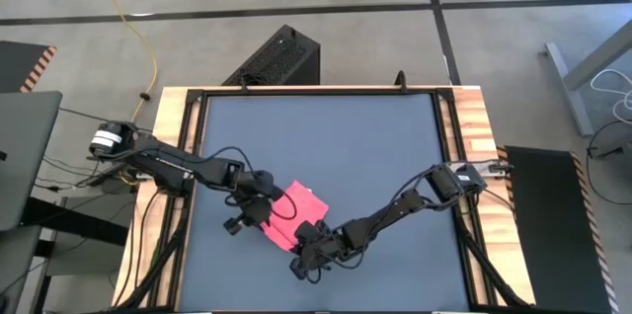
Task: Roll towel
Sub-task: Roll the red microfiber cloth
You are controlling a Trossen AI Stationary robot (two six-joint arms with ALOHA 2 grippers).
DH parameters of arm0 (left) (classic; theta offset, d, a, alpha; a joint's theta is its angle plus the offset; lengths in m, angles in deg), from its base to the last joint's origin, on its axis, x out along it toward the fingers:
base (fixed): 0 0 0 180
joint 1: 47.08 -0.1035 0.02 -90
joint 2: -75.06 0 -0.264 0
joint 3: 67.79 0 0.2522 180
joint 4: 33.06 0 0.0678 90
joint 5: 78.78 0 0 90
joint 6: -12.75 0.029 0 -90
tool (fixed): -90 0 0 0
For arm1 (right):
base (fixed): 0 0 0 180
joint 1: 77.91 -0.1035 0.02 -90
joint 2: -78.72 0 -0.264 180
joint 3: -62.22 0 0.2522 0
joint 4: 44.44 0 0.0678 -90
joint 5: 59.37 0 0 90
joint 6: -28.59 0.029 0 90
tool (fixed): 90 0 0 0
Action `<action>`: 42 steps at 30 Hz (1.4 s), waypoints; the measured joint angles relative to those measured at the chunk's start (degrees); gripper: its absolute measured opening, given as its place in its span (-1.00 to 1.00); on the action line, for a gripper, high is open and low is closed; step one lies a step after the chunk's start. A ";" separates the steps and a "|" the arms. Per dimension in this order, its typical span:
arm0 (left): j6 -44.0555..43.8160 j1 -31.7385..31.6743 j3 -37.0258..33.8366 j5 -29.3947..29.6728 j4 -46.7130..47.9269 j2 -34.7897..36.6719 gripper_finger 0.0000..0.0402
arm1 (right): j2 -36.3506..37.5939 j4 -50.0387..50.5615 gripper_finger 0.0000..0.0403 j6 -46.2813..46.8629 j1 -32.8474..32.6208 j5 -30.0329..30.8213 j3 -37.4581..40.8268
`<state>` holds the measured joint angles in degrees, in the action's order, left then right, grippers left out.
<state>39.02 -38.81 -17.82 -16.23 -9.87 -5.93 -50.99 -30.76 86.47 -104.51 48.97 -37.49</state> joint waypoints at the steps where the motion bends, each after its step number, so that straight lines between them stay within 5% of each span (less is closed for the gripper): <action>1: 0.58 0.16 0.00 0.09 0.18 0.00 -0.58 | -0.02 -0.04 -0.91 0.50 -0.06 0.30 0.00; 12: 3.05 3.44 -0.07 6.37 3.27 0.00 -0.33 | -0.07 -1.00 -0.91 2.14 -0.29 1.15 0.02; 21: 1.11 5.28 -5.41 11.61 -2.87 0.00 -0.23 | -0.09 -1.16 -0.91 2.17 -0.29 1.15 0.04; 27: -1.60 5.66 -7.23 14.58 -7.01 0.00 -0.42 | -0.09 -1.21 -0.90 2.88 -0.29 1.15 0.04; 32: -4.39 5.01 -7.23 16.34 -7.88 0.00 -0.82 | -0.09 -1.51 -0.90 3.46 -0.29 1.20 0.04; 42: -14.03 -0.02 -7.23 1.61 -5.04 0.00 -0.99 | -0.11 -1.86 -0.89 9.78 -0.99 1.61 0.04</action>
<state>24.99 -38.83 -25.06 -14.61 -14.91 -5.93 -51.10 -32.62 96.25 -105.50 50.58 -37.45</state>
